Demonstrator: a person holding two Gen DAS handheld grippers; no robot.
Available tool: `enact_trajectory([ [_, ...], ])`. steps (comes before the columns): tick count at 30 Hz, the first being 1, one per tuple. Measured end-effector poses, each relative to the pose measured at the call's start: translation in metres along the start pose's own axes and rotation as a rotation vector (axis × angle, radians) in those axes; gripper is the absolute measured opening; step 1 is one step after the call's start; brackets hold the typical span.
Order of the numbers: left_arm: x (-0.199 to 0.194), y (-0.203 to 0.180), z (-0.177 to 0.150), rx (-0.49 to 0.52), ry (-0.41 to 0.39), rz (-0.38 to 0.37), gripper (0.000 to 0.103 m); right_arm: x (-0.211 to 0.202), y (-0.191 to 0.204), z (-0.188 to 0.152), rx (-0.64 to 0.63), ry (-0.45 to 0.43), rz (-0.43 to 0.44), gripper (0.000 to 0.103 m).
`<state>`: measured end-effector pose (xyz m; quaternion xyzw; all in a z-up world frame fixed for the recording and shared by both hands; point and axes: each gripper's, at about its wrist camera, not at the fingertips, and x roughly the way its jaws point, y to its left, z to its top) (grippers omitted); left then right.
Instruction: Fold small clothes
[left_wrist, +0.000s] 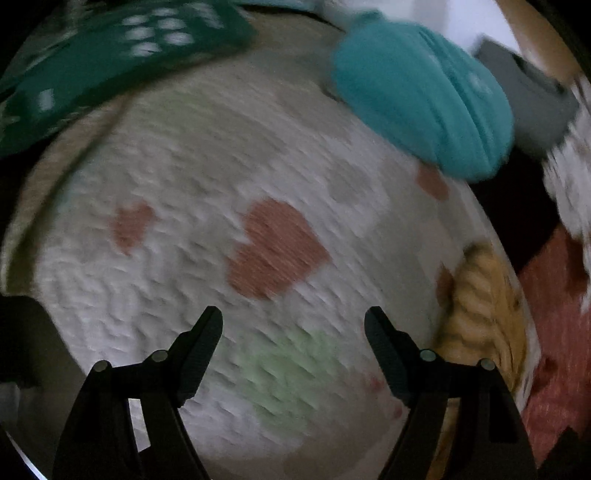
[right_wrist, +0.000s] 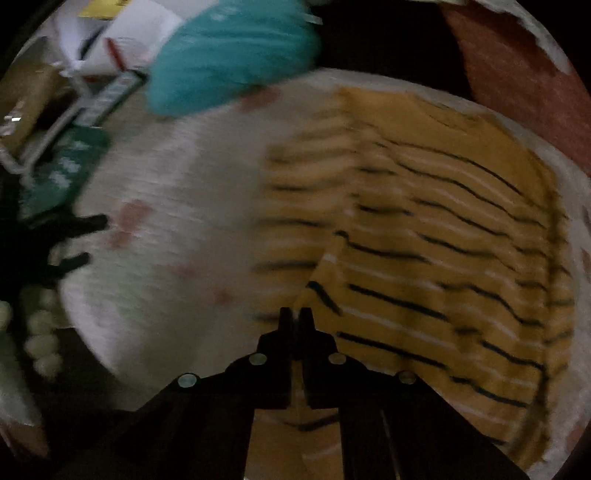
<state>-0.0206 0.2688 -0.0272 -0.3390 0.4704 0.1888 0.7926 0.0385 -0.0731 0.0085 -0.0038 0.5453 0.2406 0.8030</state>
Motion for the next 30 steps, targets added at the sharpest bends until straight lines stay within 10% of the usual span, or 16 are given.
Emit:
enact_trajectory([
  [7, -0.039, 0.082, 0.028, -0.280, -0.178, 0.091, 0.079, 0.076, 0.088, 0.042, 0.013, 0.103, 0.354, 0.005],
  [12, -0.051, 0.096, 0.031, -0.300, -0.235, 0.111, 0.079, 0.138, 0.125, 0.054, 0.057, 0.220, 0.486, 0.008],
  [19, -0.049, 0.055, 0.022, -0.143, -0.221, 0.055, 0.079, 0.083, 0.089, 0.041, 0.042, 0.146, 0.423, 0.034],
  [30, 0.003, -0.063, -0.086, 0.274, 0.144, -0.247, 0.079, -0.114, -0.200, -0.114, 0.452, -0.069, -0.096, 0.051],
])
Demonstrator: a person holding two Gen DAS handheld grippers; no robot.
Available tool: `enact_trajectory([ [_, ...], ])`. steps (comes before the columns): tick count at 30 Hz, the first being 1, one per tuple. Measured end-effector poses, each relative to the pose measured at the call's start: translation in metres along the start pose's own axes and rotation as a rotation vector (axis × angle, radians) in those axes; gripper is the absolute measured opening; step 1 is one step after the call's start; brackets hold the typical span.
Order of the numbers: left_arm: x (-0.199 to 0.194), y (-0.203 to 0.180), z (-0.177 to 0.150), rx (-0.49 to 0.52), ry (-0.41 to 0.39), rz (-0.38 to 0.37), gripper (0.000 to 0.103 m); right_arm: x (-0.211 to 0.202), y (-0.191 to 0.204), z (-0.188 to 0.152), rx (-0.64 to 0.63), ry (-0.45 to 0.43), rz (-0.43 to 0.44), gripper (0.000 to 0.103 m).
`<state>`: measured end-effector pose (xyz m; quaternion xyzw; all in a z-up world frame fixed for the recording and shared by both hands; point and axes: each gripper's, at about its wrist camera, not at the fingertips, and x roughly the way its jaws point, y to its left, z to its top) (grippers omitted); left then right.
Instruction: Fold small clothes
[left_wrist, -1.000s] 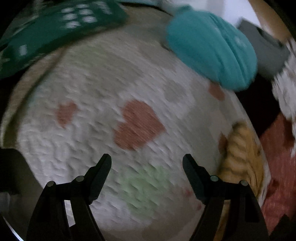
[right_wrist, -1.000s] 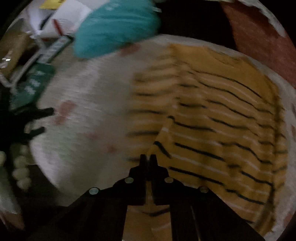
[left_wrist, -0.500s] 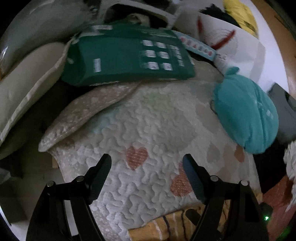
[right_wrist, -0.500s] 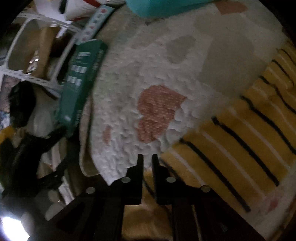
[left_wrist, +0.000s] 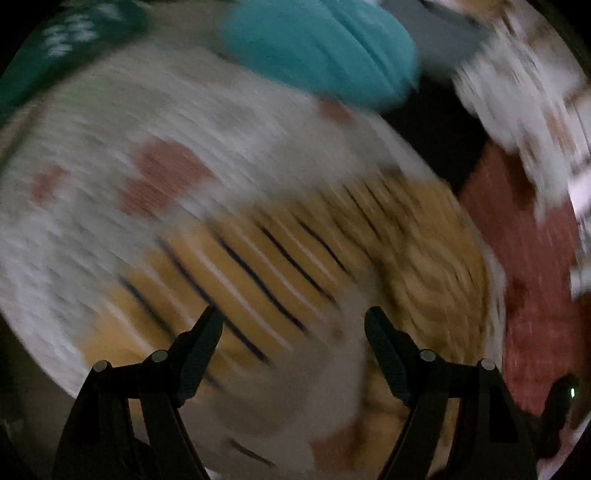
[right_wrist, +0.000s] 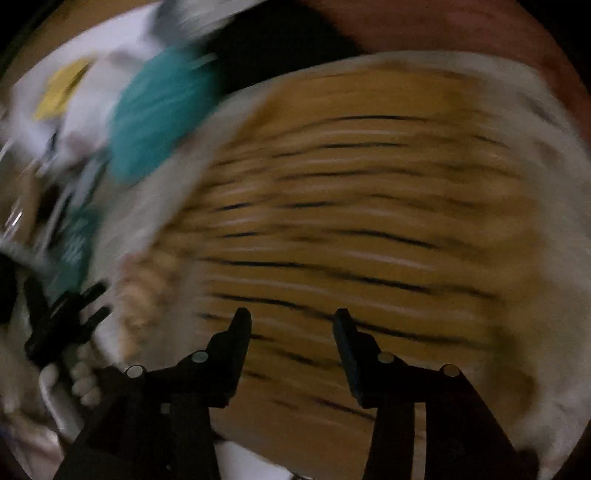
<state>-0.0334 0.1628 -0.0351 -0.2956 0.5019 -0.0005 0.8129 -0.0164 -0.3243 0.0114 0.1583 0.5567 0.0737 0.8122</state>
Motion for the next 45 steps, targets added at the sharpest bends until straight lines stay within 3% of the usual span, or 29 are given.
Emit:
enact_trajectory([
  [3, 0.028, -0.030, -0.035, 0.097, 0.106, -0.022, 0.079, -0.027, -0.068, -0.024, 0.109, -0.035, -0.086, 0.054],
  [7, 0.046, -0.053, -0.070, 0.127, 0.180, -0.068, 0.079, -0.035, -0.123, -0.041, 0.198, -0.045, -0.105, 0.056],
  [12, 0.059, -0.068, -0.087, 0.137, 0.204, -0.046, 0.079, -0.010, -0.138, -0.042, 0.192, -0.028, -0.108, 0.060],
  [15, 0.062, -0.070, -0.092, 0.101, 0.227, -0.047, 0.079, 0.005, -0.134, -0.039, 0.161, 0.000, -0.050, 0.060],
  [17, 0.065, -0.068, -0.093, 0.077, 0.239, -0.040, 0.079, 0.008, -0.130, -0.040, 0.144, 0.011, 0.000, 0.037],
  [18, 0.067, -0.069, -0.093, 0.072, 0.244, -0.035, 0.079, 0.009, -0.129, -0.041, 0.137, 0.023, 0.012, 0.008],
  [19, 0.068, -0.068, -0.093, 0.068, 0.247, -0.031, 0.079, 0.008, -0.129, -0.040, 0.130, 0.029, 0.003, 0.007],
  [23, 0.066, -0.068, -0.090, 0.054, 0.251, -0.012, 0.079, -0.022, -0.156, -0.028, 0.099, -0.048, -0.246, 0.007],
  [26, 0.064, -0.070, -0.086, 0.061, 0.252, 0.004, 0.079, -0.047, -0.201, -0.013, 0.209, -0.112, -0.432, 0.007],
  [28, 0.066, -0.072, -0.085, 0.063, 0.259, 0.000, 0.079, -0.062, -0.228, -0.009, 0.318, -0.138, -0.495, 0.010],
  [30, 0.069, -0.075, -0.085, 0.062, 0.273, -0.011, 0.079, -0.076, -0.233, -0.015, 0.375, -0.160, -0.431, 0.012],
  [32, 0.075, -0.082, -0.087, 0.067, 0.287, -0.019, 0.079, -0.079, -0.213, -0.025, 0.359, -0.174, -0.355, 0.029],
  [33, 0.076, -0.085, -0.088, 0.076, 0.289, -0.012, 0.079, -0.077, -0.199, -0.031, 0.333, -0.177, -0.297, 0.047],
  [34, 0.078, -0.089, -0.090, 0.089, 0.289, -0.001, 0.071, -0.072, -0.179, -0.039, 0.298, -0.171, -0.216, 0.060],
  [35, 0.080, -0.093, -0.091, 0.113, 0.292, 0.019, 0.060, -0.062, -0.161, -0.045, 0.265, -0.152, -0.136, 0.062],
  [36, 0.082, -0.099, -0.092, 0.142, 0.294, 0.058, 0.031, -0.049, -0.140, -0.053, 0.230, -0.114, -0.054, 0.062],
  [37, 0.081, -0.101, -0.094, 0.165, 0.297, 0.091, 0.021, -0.030, -0.118, -0.062, 0.193, -0.049, 0.036, 0.062],
  [38, 0.080, -0.103, -0.093, 0.168, 0.303, 0.079, 0.013, -0.013, -0.100, -0.070, 0.170, 0.003, 0.096, 0.062],
  [40, 0.077, -0.104, -0.092, 0.153, 0.322, 0.062, 0.009, 0.015, -0.069, -0.085, 0.130, 0.076, 0.144, 0.062],
  [43, 0.069, -0.111, -0.090, 0.175, 0.310, 0.096, 0.009, 0.038, -0.034, -0.097, 0.059, 0.127, 0.118, 0.060],
  [44, 0.065, -0.112, -0.090, 0.183, 0.305, 0.109, 0.009, 0.040, -0.027, -0.098, 0.034, 0.122, 0.103, 0.054],
  [45, 0.062, -0.113, -0.090, 0.184, 0.303, 0.113, 0.009, 0.041, -0.022, -0.097, 0.014, 0.120, 0.096, 0.026],
])
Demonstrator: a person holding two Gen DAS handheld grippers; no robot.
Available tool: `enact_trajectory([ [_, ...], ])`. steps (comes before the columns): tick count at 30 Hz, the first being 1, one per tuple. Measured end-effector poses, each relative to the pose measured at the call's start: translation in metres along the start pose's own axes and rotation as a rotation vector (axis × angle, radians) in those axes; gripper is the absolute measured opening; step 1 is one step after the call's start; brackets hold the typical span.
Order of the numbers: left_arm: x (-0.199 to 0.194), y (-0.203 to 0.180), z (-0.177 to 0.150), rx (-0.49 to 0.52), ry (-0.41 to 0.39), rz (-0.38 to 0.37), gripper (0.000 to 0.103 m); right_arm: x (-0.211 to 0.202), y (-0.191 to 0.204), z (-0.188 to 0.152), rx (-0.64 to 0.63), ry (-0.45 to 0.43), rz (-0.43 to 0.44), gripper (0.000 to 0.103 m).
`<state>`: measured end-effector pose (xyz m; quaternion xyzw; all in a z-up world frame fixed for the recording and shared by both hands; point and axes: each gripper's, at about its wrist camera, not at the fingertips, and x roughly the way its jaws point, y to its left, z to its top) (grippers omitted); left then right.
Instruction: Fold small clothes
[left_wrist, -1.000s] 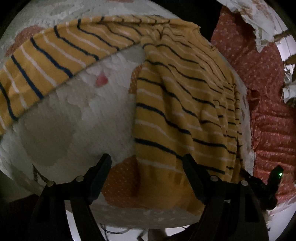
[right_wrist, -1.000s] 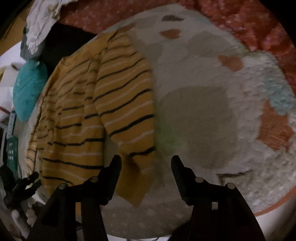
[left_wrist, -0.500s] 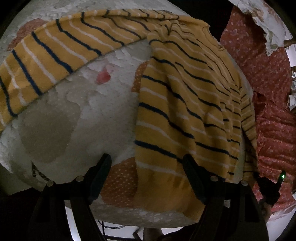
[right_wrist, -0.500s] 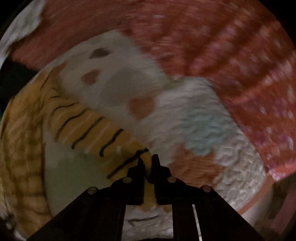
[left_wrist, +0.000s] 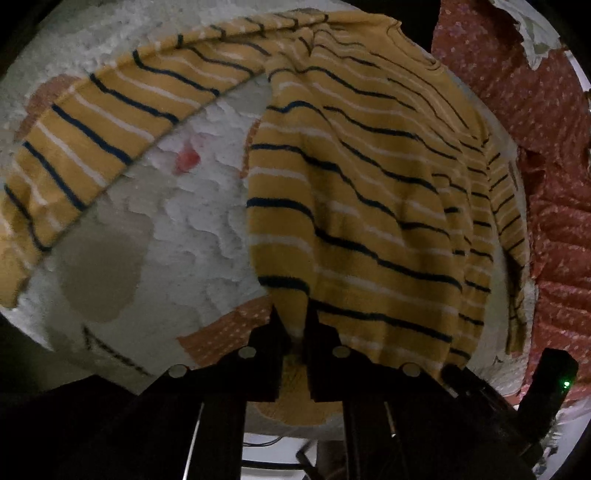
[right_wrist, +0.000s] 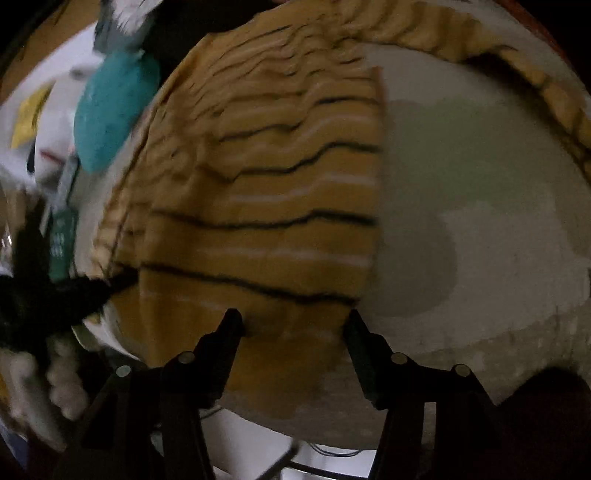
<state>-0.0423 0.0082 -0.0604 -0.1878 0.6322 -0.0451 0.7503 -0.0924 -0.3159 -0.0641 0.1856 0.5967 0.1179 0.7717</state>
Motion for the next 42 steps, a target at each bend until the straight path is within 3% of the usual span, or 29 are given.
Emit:
enact_trajectory([
  [1, -0.002, -0.001, -0.001, -0.002, -0.001, 0.008, 0.009, -0.002, 0.001, 0.000, 0.004, 0.011, 0.027, 0.014],
  [4, -0.012, 0.003, -0.006, -0.009, -0.011, 0.023, 0.009, -0.019, -0.012, 0.005, 0.033, -0.009, 0.058, 0.012],
  [11, -0.029, 0.025, -0.041, -0.028, 0.009, 0.023, 0.009, -0.053, -0.041, -0.016, 0.039, 0.016, 0.032, 0.011],
  [16, -0.011, 0.030, -0.060, -0.021, 0.040, 0.069, 0.011, -0.043, -0.057, -0.036, 0.062, 0.058, 0.031, 0.012],
  [20, -0.009, 0.040, -0.062, -0.064, 0.048, 0.036, 0.015, -0.039, -0.070, -0.036, 0.136, 0.067, 0.067, 0.019],
  [23, -0.031, 0.047, -0.067, -0.028, 0.000, 0.039, 0.016, -0.057, -0.075, -0.033, 0.103, 0.020, 0.056, 0.025],
  [26, -0.055, 0.054, -0.073, 0.004, -0.045, 0.054, 0.022, -0.082, -0.092, -0.024, 0.127, -0.064, 0.038, 0.039],
  [28, -0.067, 0.056, -0.075, 0.004, -0.065, 0.049, 0.030, -0.105, -0.124, -0.016, 0.220, -0.141, 0.007, 0.047],
  [30, -0.076, 0.059, -0.076, 0.002, -0.083, 0.047, 0.033, -0.123, -0.156, -0.016, 0.320, -0.199, -0.007, 0.047],
  [33, -0.086, 0.063, -0.079, -0.015, -0.088, 0.025, 0.034, -0.151, -0.214, -0.029, 0.521, -0.297, 0.030, 0.049],
  [38, -0.082, 0.048, -0.081, -0.030, -0.076, -0.010, 0.034, -0.175, -0.265, -0.049, 0.707, -0.440, 0.037, 0.055],
  [42, -0.075, 0.027, -0.083, -0.018, -0.051, -0.016, 0.035, -0.165, -0.271, -0.033, 0.704, -0.410, 0.013, 0.059],
])
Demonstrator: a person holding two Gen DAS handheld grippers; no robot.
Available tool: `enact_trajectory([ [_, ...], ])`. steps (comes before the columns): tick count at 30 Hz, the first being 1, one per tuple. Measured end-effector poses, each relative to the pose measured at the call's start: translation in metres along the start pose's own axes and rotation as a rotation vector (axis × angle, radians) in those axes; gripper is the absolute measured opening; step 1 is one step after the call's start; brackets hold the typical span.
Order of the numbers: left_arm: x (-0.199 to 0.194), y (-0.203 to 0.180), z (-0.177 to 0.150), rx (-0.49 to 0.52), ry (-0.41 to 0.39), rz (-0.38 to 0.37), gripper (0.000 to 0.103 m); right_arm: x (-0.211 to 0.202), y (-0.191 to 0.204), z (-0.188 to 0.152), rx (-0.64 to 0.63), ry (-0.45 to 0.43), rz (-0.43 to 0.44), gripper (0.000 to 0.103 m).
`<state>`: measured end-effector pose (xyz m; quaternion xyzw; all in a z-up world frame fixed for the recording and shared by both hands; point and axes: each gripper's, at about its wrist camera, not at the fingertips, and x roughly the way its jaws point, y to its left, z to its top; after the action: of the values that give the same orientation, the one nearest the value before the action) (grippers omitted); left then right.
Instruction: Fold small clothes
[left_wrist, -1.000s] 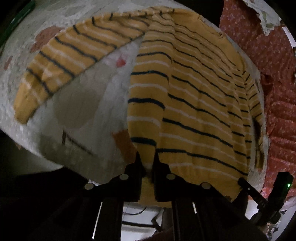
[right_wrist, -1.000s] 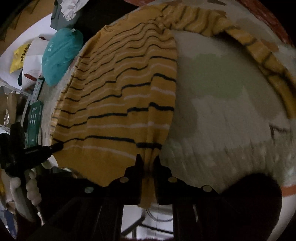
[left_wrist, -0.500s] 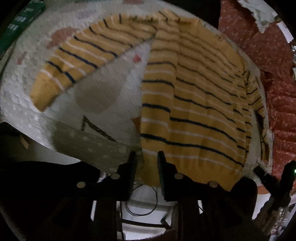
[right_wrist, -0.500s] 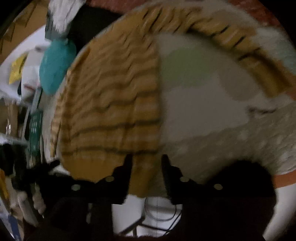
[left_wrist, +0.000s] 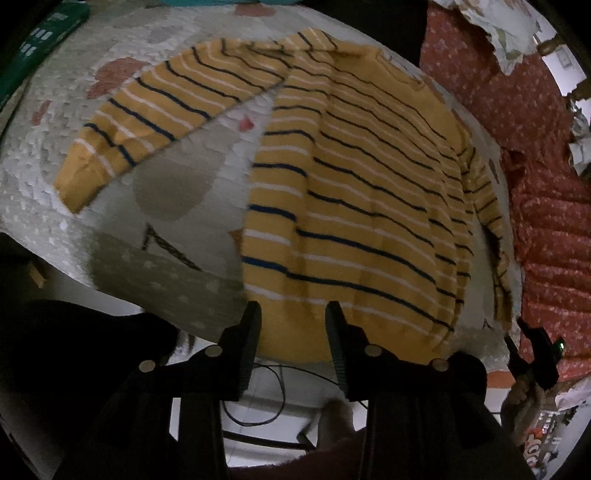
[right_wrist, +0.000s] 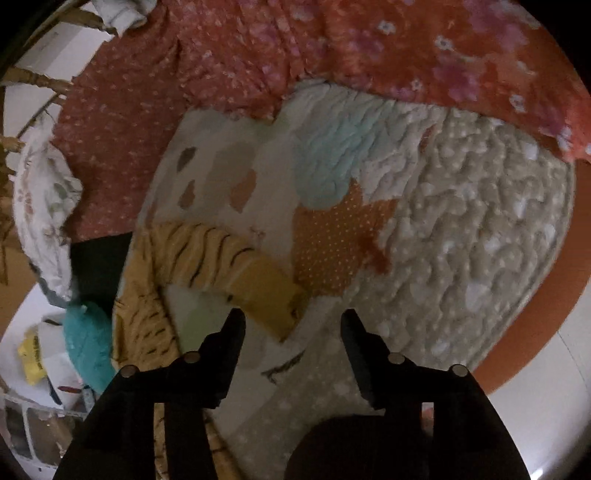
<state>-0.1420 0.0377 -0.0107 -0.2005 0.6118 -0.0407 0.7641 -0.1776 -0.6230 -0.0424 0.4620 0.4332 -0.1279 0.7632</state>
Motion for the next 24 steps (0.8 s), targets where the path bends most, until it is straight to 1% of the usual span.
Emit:
enact_trajectory([
  [2, 0.002, -0.008, -0.002, 0.019, 0.003, 0.009, 0.035, 0.015, 0.010, -0.004, -0.031, 0.023, -0.009, 0.059],
  [4, 0.004, -0.013, -0.004, 0.031, 0.009, 0.019, 0.037, 0.030, 0.023, -0.006, -0.087, 0.018, -0.005, 0.059],
  [5, 0.005, -0.016, -0.005, 0.033, 0.013, 0.021, 0.037, 0.037, 0.029, -0.005, -0.116, 0.025, -0.003, 0.055],
  [6, 0.005, -0.017, -0.005, 0.034, 0.016, 0.022, 0.037, 0.044, 0.031, -0.002, -0.148, 0.052, -0.003, 0.031],
  [7, 0.005, -0.019, -0.005, 0.036, 0.017, 0.024, 0.037, 0.052, 0.040, 0.003, -0.187, 0.085, -0.028, 0.005],
  [8, 0.004, -0.021, -0.006, 0.039, 0.015, 0.027, 0.037, 0.052, 0.048, 0.008, -0.217, 0.086, -0.053, 0.005],
  [9, 0.002, -0.022, -0.006, 0.042, 0.012, 0.028, 0.037, 0.045, 0.058, 0.016, -0.264, 0.049, -0.077, 0.005],
  [11, -0.001, -0.023, -0.006, 0.047, 0.002, 0.032, 0.037, 0.015, 0.084, 0.038, -0.365, -0.081, -0.124, 0.005],
  [13, -0.003, -0.022, -0.005, 0.042, -0.007, 0.034, 0.037, -0.025, 0.108, 0.058, -0.447, -0.228, -0.150, 0.005],
  [15, -0.001, -0.021, -0.005, 0.032, -0.007, 0.030, 0.037, -0.057, 0.123, 0.070, -0.501, -0.331, -0.163, 0.005],
  [17, 0.002, -0.023, -0.005, 0.033, -0.001, 0.031, 0.037, -0.073, 0.128, 0.074, -0.532, -0.398, -0.204, 0.005],
  [18, 0.004, -0.024, -0.006, 0.036, 0.002, 0.031, 0.037, -0.074, 0.125, 0.077, -0.534, -0.408, -0.231, 0.005],
  [19, 0.005, -0.026, -0.006, 0.041, 0.006, 0.031, 0.037, -0.070, 0.116, 0.081, -0.518, -0.397, -0.269, 0.006],
  [21, 0.008, -0.029, -0.008, 0.050, 0.014, 0.028, 0.037, -0.060, 0.095, 0.085, -0.468, -0.367, -0.305, 0.006],
  [23, 0.010, -0.030, -0.009, 0.059, 0.019, 0.032, 0.037, -0.055, 0.070, 0.085, -0.389, -0.336, -0.293, 0.007],
  [24, 0.011, -0.030, -0.009, 0.060, 0.021, 0.034, 0.037, -0.054, 0.056, 0.083, -0.336, -0.319, -0.269, 0.014],
])
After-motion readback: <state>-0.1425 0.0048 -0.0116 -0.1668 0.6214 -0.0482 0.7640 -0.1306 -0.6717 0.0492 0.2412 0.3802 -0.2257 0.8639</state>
